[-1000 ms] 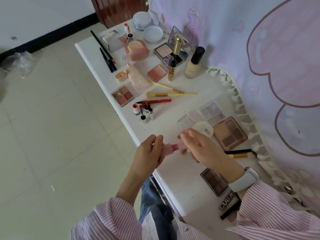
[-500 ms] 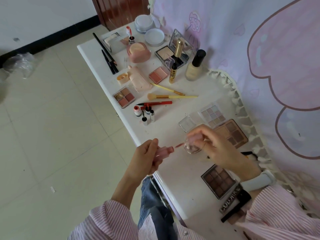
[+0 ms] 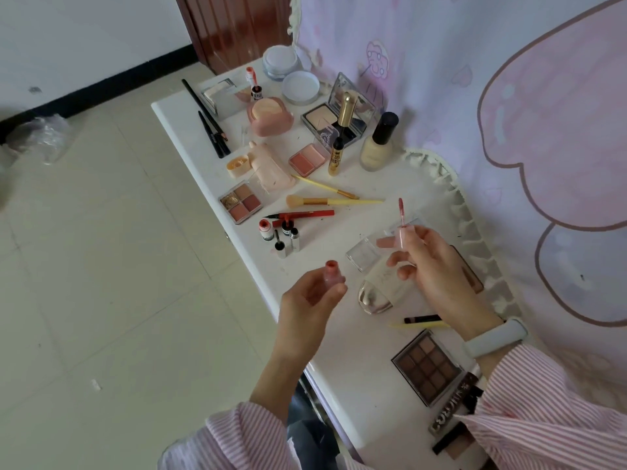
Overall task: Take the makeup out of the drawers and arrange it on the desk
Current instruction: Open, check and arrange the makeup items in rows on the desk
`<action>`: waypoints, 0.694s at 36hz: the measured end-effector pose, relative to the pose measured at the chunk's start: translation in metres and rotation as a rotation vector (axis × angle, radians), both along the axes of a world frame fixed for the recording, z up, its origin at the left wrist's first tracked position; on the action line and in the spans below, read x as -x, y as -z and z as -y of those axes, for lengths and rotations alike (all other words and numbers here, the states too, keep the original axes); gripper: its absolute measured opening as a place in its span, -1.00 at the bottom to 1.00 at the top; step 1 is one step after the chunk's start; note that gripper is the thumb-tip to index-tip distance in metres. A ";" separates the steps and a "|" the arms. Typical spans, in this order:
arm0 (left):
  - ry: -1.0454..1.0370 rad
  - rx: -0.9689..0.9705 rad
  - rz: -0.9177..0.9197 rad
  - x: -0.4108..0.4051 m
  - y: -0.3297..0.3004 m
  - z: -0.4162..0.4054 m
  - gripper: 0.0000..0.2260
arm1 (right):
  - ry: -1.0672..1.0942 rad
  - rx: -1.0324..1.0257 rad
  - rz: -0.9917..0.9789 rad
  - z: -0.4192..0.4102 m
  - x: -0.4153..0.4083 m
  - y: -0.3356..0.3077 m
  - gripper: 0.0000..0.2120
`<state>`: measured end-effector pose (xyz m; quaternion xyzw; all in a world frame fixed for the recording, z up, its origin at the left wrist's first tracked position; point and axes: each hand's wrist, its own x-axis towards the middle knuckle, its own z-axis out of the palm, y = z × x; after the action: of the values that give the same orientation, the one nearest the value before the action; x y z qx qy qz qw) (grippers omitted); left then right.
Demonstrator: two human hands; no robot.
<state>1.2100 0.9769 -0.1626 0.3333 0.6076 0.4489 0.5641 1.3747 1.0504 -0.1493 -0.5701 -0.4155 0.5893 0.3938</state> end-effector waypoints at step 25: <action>-0.324 0.030 -0.434 -0.042 0.037 -0.074 -0.66 | -0.373 -0.275 0.568 -0.068 0.020 0.030 -0.88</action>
<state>1.2519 1.0511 -0.1995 0.3118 0.7663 0.4424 0.3461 1.3549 1.1184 -0.1790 -0.5670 -0.6806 0.4077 0.2212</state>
